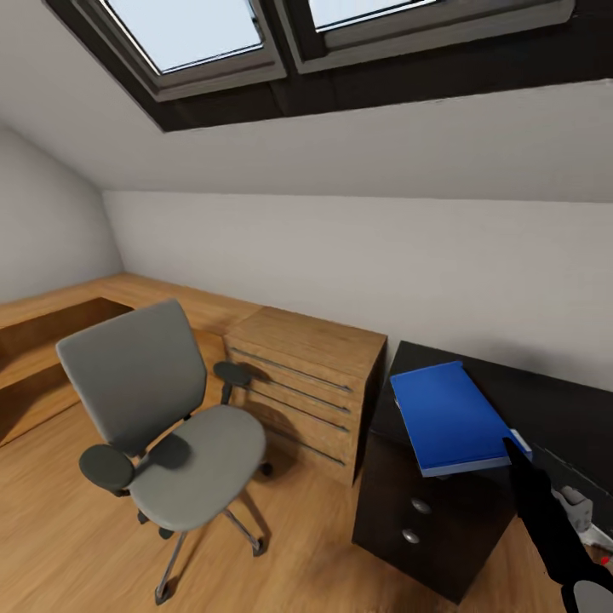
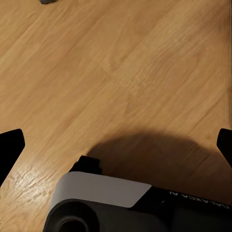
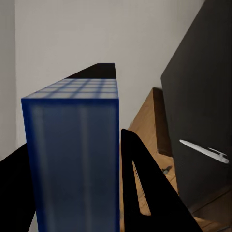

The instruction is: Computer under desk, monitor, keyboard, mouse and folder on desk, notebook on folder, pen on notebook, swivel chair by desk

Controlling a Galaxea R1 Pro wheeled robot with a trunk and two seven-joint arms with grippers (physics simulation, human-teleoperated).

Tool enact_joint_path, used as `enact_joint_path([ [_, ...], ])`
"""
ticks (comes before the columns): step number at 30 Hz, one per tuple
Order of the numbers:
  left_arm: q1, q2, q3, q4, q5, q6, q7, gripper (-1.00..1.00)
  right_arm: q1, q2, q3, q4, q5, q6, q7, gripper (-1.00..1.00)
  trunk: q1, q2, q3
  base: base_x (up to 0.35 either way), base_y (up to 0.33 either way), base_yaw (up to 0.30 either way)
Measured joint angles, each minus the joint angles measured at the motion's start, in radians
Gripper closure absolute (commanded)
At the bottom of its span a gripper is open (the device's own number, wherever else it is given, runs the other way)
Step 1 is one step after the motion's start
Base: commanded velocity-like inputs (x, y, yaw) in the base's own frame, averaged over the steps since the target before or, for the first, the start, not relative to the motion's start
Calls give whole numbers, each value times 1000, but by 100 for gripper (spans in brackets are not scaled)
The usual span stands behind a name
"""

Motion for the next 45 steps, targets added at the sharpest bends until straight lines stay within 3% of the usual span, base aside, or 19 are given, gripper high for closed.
enact_joint_path([
  [8, -1, 0, 1, 50, -1, -11, 1, -100, 0, 1, -1, 0, 1, 0, -1, 100, -31, 56, 22, 0, 0, -280],
  [10, -1, -1, 5, 55, 0, -87, 7, -100, 0, 5, 0, 1, 1, -4, -55, 100, -38, 70, 27, 0, 0, -282],
  [14, 0, -3, 10, 56, 0, -148, 9, -100, -1, 6, -1, 2, 0, -5, -73, 100, -54, 98, 38, 0, 0, -282],
  [23, 0, -4, 10, 57, 1, -162, 9, -100, 0, 6, 0, 2, -3, 0, -70, 100, -88, 161, 64, 0, 0, -93],
  [33, 0, -5, 7, 57, -2, -164, 9, -100, -1, 1, 0, 31, 3, -10, -74, 100, -88, 161, 61, 0, 0, -89],
  [35, 0, -6, 3, 58, -2, -164, 9, -100, -1, -4, 0, 50, 2, -25, -74, 100, -88, 161, 59, 0, 0, -239],
  [36, 0, -6, 1, 62, -3, -164, 9, -100, -1, -16, 0, 63, 3, -82, -74, 100, -88, 161, 59, 0, 0, -246],
  [39, 0, -6, -1, 68, -3, -164, 10, -100, -1, -26, 0, 76, 3, -157, -75, 100, -88, 161, 56, 0, 0, -248],
  [45, 0, -6, -1, 69, -3, -164, 10, -100, -1, -32, 0, 82, 3, -209, -76, 100, -88, 161, 53, 0, 0, -249],
])
